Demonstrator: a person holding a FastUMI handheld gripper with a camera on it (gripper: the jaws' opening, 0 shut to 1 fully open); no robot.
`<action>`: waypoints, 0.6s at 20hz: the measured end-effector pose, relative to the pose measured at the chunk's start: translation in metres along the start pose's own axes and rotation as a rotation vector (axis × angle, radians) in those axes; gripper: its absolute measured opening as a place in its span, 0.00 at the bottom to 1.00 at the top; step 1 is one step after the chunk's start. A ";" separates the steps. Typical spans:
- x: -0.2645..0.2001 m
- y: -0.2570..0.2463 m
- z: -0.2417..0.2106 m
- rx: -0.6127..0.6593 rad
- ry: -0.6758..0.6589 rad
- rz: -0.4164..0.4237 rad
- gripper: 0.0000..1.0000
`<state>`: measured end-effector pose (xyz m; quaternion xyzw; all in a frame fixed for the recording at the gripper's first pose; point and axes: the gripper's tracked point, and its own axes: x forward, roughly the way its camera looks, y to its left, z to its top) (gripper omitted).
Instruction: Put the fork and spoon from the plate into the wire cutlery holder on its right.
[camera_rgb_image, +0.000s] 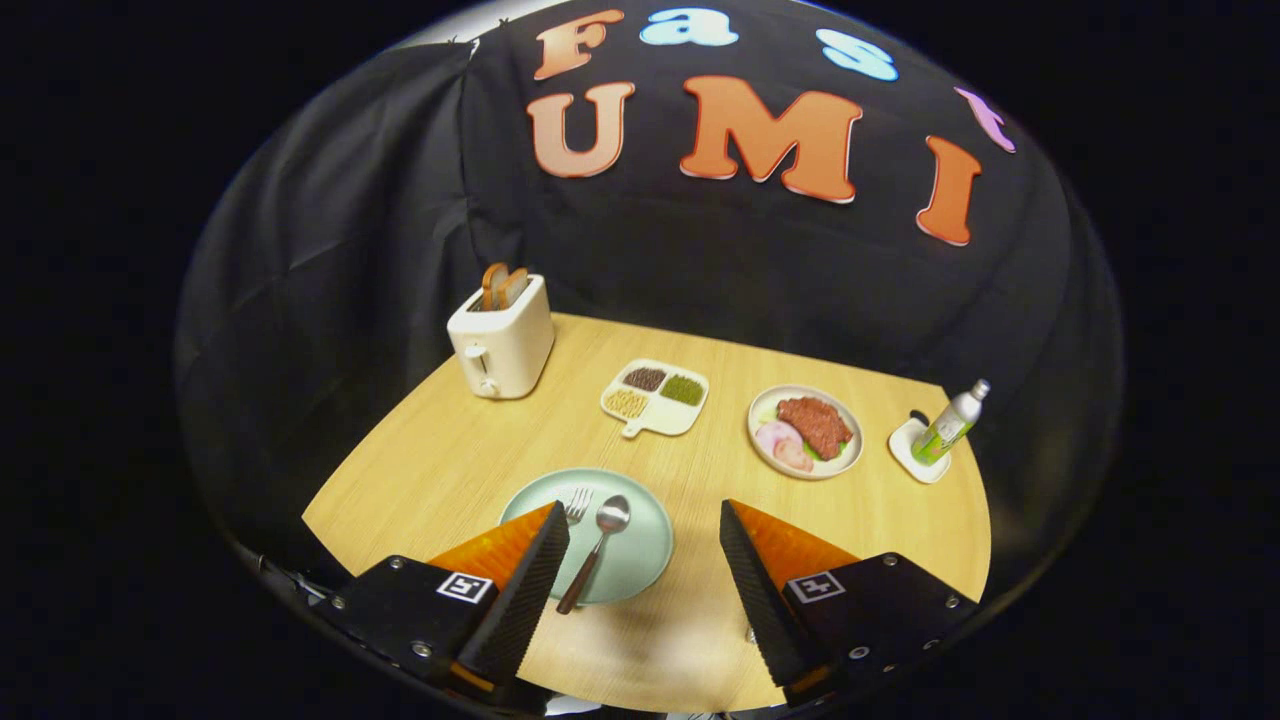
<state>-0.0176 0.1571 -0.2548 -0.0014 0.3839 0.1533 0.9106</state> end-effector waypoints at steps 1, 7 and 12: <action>0.006 0.006 -0.009 0.004 0.040 0.011 0.92; 0.042 0.029 -0.057 0.020 0.283 0.042 0.91; 0.070 0.036 -0.091 0.013 0.491 0.037 0.87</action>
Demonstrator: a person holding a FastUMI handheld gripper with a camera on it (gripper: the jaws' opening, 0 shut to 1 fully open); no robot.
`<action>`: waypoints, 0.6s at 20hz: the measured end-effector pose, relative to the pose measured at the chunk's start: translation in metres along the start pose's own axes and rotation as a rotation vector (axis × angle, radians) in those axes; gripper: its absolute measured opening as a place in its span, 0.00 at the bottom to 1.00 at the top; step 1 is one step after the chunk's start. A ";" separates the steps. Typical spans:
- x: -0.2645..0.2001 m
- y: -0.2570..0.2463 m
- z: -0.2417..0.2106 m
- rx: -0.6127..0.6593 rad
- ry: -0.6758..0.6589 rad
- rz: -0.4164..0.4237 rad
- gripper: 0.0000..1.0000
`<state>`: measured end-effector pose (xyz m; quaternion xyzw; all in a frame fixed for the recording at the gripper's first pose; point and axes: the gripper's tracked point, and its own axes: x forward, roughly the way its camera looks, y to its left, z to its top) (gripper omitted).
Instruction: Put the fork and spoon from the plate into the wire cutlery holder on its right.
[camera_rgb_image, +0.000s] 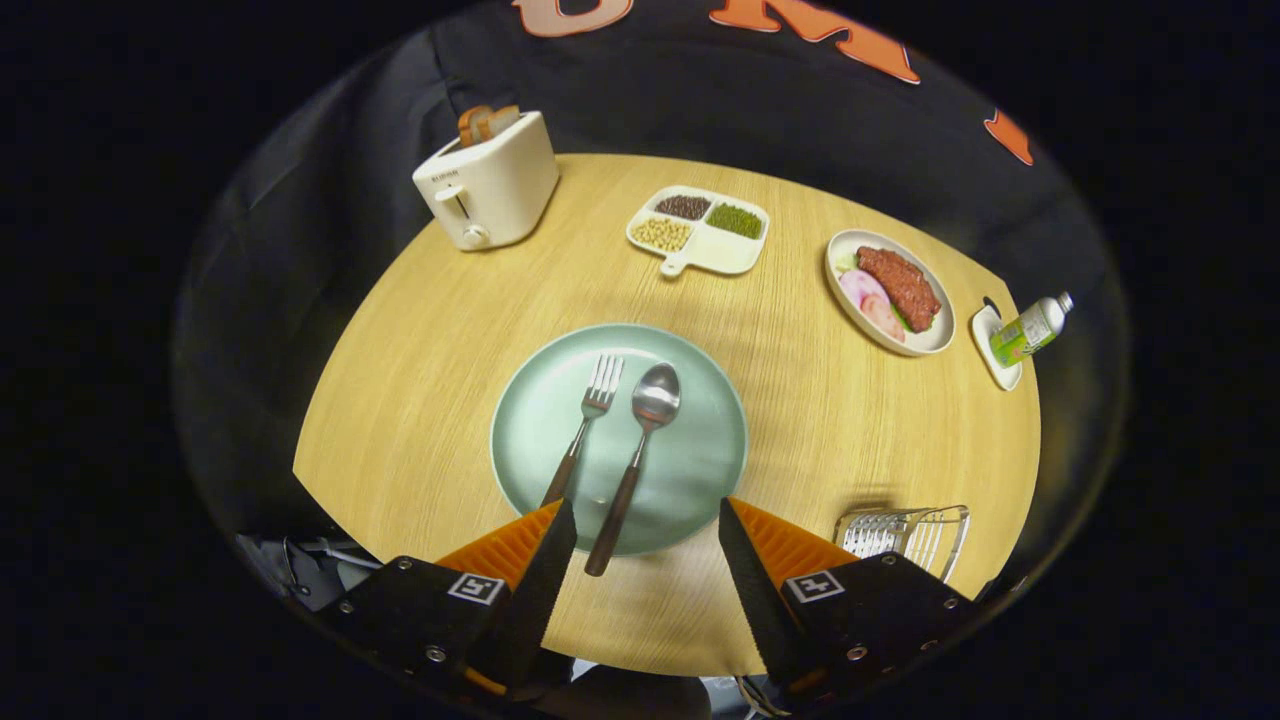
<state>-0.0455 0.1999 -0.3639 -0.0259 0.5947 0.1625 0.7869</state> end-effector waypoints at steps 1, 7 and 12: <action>0.009 0.003 -0.003 0.007 0.038 0.006 0.85; 0.056 0.007 -0.012 0.071 0.211 -0.013 0.66; 0.069 0.014 -0.014 0.137 0.255 -0.016 0.35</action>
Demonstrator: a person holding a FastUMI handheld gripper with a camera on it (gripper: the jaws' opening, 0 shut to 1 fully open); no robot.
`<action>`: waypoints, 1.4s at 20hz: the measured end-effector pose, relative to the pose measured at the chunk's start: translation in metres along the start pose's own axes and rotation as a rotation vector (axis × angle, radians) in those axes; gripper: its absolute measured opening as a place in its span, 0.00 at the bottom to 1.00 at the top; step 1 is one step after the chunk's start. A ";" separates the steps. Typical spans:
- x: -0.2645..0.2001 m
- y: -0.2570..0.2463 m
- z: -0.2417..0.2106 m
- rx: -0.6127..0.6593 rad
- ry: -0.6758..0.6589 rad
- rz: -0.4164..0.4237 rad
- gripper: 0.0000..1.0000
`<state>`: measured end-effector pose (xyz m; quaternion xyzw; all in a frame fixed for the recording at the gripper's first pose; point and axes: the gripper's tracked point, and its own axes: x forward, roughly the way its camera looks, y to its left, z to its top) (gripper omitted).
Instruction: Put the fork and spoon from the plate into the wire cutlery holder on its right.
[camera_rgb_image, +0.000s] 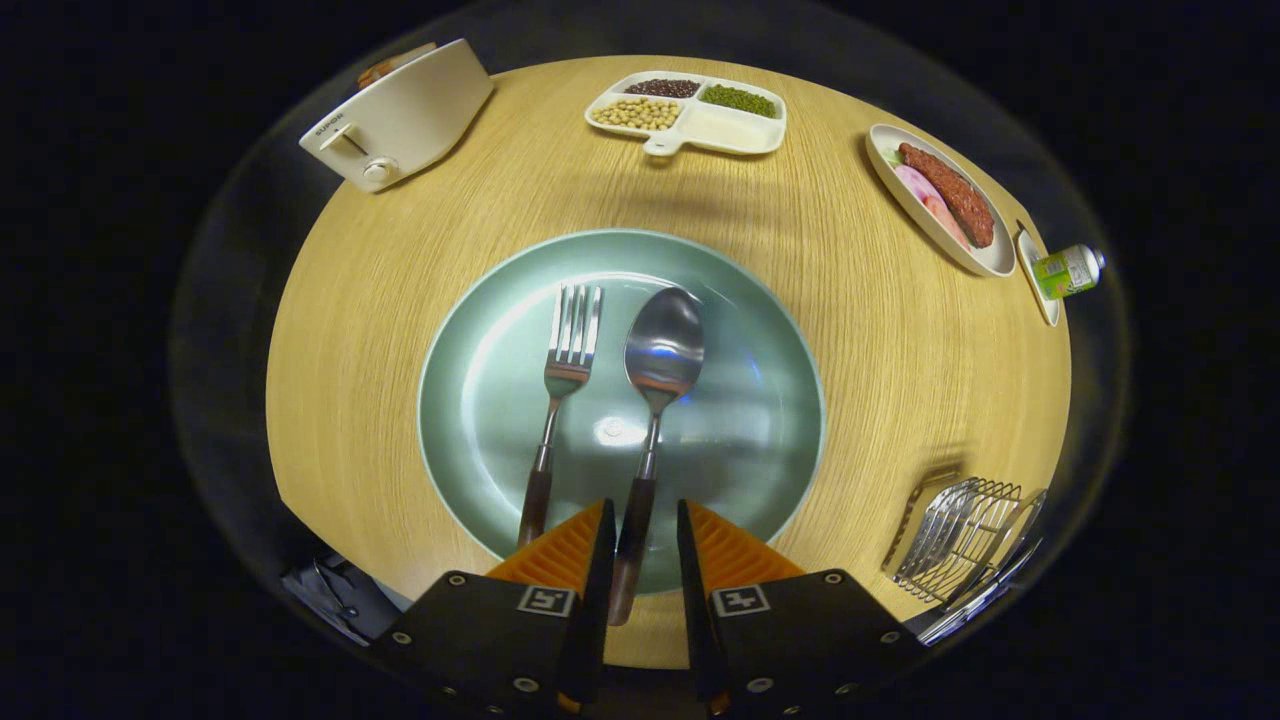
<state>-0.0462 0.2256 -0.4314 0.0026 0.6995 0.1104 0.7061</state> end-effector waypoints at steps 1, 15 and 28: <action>0.003 0.000 -0.001 0.021 0.004 0.000 0.24; -0.079 -0.053 -0.001 0.080 -0.209 0.084 0.05; -0.148 -0.203 -0.081 0.170 -0.211 -0.051 0.05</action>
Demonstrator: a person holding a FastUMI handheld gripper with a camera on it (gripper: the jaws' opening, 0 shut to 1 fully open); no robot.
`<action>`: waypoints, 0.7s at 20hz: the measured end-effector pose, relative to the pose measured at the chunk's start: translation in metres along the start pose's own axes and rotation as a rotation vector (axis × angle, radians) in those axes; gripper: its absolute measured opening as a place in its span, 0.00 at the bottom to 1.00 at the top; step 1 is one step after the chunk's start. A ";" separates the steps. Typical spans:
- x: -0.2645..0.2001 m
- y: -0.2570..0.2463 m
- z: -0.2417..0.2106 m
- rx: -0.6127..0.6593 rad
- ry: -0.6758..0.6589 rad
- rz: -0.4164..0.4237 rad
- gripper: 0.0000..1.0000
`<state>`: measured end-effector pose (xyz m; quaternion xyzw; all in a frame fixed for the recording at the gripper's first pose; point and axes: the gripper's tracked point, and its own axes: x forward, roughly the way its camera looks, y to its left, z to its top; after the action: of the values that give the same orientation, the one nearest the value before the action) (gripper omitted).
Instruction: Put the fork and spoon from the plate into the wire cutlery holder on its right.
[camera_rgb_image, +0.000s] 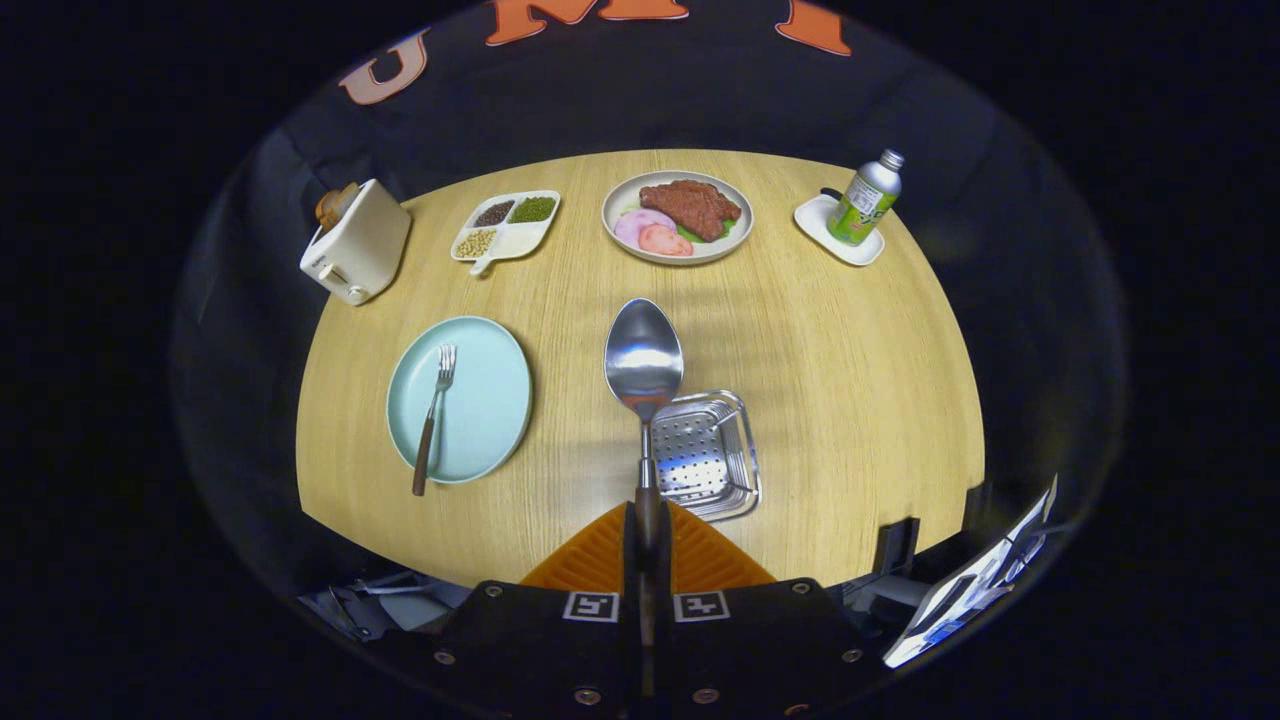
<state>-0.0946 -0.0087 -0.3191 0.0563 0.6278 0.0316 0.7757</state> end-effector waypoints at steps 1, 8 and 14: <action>0.000 -0.006 -0.005 -0.006 0.015 -0.003 0.05; 0.014 -0.031 -0.036 -0.110 0.189 0.011 0.05; 0.034 -0.039 -0.049 -0.148 0.316 0.015 0.06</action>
<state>-0.1363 -0.0406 -0.3666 -0.0019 0.7374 0.0921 0.6692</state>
